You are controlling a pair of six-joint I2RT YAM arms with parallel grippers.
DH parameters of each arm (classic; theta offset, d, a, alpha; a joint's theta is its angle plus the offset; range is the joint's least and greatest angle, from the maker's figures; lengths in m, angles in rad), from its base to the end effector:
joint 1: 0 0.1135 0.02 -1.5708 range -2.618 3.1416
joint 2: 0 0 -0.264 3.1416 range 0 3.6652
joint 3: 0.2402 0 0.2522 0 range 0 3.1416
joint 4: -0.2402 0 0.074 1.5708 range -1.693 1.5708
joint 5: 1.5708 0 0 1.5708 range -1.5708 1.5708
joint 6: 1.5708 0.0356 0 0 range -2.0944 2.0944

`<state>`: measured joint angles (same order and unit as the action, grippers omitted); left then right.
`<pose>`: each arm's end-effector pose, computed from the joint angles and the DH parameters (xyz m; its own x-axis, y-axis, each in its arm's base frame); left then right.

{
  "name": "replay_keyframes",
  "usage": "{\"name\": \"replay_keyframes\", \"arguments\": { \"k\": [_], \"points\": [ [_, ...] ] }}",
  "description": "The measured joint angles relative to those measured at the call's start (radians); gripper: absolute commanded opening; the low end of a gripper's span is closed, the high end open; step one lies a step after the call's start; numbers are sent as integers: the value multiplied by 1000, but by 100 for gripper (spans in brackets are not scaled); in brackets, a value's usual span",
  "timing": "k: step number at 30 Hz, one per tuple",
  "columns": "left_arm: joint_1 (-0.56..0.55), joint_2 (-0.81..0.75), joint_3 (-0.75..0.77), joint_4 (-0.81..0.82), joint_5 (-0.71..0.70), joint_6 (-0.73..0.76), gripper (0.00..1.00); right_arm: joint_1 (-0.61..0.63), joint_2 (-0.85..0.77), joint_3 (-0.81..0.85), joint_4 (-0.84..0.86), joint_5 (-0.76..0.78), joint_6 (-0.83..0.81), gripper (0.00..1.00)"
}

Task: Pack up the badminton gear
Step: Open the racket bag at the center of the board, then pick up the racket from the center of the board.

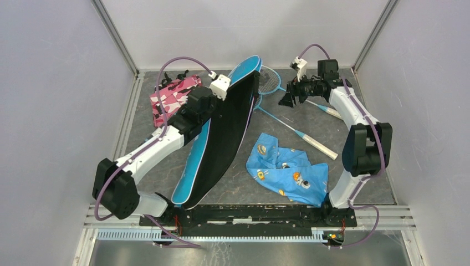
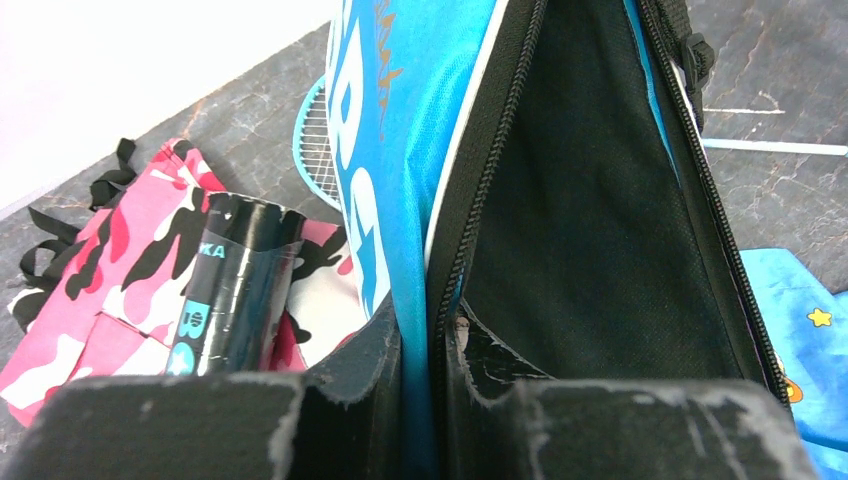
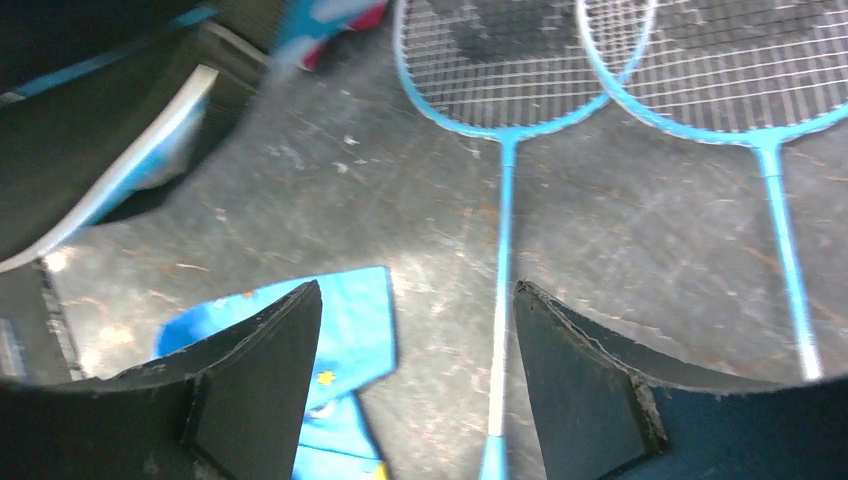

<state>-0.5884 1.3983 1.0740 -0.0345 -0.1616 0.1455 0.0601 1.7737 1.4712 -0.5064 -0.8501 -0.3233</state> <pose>0.2762 -0.1774 0.3141 -0.2277 0.3240 -0.9182 0.4604 0.8668 0.1917 0.3899 0.0503 0.2858 -0.5077 -0.2406 -0.8272 -0.7579 0.5813 0.2962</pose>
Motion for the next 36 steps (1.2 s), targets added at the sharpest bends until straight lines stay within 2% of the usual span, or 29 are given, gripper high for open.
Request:
{"name": "replay_keyframes", "arguments": {
  "k": [12,22,36],
  "points": [
    [97,-102,26,-96,42,-14,2,81,290,153,-64,193,-181,73],
    [129,-122,46,-109,47,-31,2,104,315,177,-32,388,-235,76],
    [129,-161,45,-112,67,-30,2,74,495,378,19,628,-312,78]
  ]
}}
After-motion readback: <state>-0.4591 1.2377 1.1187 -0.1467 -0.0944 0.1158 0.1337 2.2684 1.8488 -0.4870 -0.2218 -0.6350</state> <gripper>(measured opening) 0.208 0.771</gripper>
